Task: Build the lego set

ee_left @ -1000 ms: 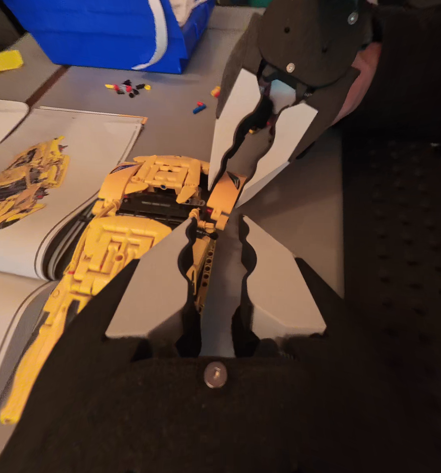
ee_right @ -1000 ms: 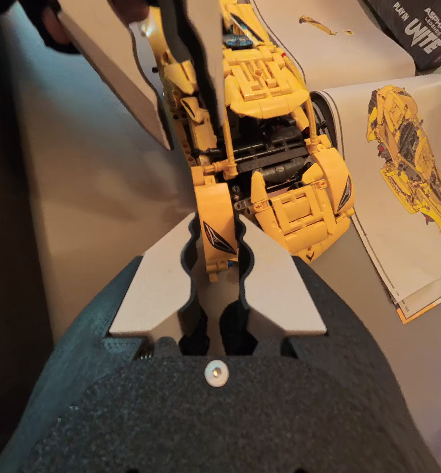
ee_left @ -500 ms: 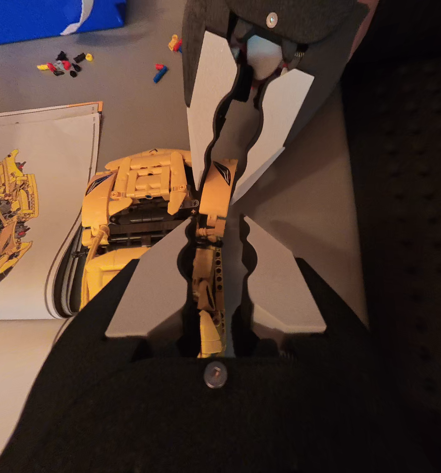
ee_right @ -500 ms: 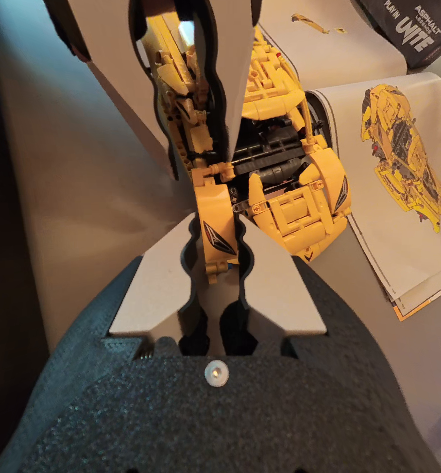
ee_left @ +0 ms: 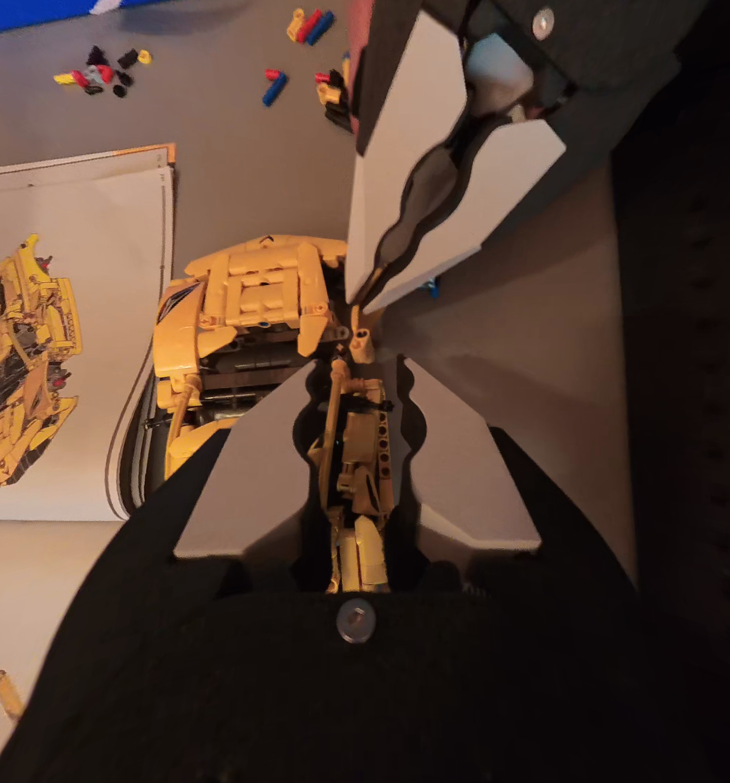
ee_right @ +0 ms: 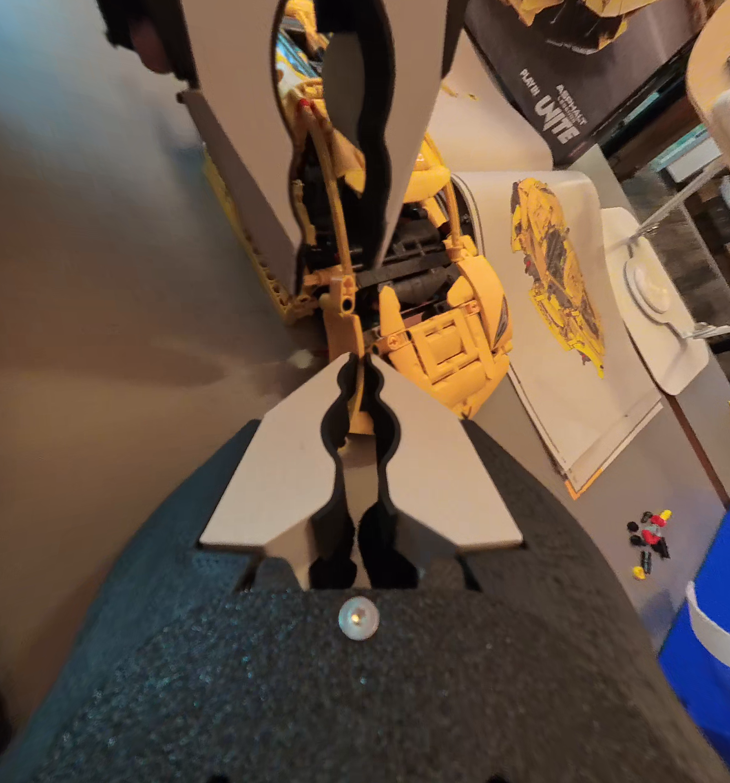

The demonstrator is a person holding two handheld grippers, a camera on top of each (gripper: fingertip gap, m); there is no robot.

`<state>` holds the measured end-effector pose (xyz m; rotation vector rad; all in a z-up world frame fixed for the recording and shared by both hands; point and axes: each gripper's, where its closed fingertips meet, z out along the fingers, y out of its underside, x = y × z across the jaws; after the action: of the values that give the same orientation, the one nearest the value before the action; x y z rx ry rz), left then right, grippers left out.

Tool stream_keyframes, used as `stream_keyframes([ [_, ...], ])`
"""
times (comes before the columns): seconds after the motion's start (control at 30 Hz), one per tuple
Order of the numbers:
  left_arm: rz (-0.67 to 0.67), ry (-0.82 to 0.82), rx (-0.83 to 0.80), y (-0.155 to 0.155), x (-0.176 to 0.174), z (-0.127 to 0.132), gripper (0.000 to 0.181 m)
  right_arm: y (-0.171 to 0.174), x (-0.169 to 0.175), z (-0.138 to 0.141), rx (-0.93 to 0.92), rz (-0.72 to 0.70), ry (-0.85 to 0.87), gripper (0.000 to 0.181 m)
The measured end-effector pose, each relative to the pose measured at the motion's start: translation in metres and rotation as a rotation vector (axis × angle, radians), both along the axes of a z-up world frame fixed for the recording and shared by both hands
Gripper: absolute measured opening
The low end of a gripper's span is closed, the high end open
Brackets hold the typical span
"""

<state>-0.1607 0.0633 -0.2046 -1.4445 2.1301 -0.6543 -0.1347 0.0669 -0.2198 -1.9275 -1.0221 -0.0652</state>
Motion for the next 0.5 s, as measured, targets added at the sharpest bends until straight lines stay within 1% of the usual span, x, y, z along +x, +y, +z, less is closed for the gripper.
stream_keyframes([
  [0.07,0.037,-0.041,-0.012,0.002,0.003,0.005,0.033,0.001,0.003,0.0,0.012,-0.005,-0.033,0.001],
  [0.13,0.044,-0.076,-0.028,-0.001,0.005,0.009,0.032,0.001,0.004,0.005,0.075,-0.002,-0.099,0.001],
  [0.17,0.045,-0.089,-0.028,-0.002,0.005,0.01,0.032,0.001,0.004,0.01,0.131,-0.002,-0.141,0.001],
  [0.23,0.053,-0.121,-0.062,-0.006,0.006,0.012,0.031,0.001,0.007,0.017,0.243,-0.001,-0.288,0.001],
  [0.3,0.068,-0.152,-0.163,-0.012,0.008,0.016,0.028,0.0,0.007,0.021,0.335,0.016,-0.404,0.002],
  [0.4,0.122,-0.172,-0.383,-0.02,0.011,0.019,0.027,-0.001,0.006,0.032,0.412,0.015,-0.452,0.001],
  [0.5,0.186,-0.206,-0.557,-0.016,0.013,0.026,0.019,-0.002,0.006,0.041,0.487,0.014,-0.499,0.001],
])
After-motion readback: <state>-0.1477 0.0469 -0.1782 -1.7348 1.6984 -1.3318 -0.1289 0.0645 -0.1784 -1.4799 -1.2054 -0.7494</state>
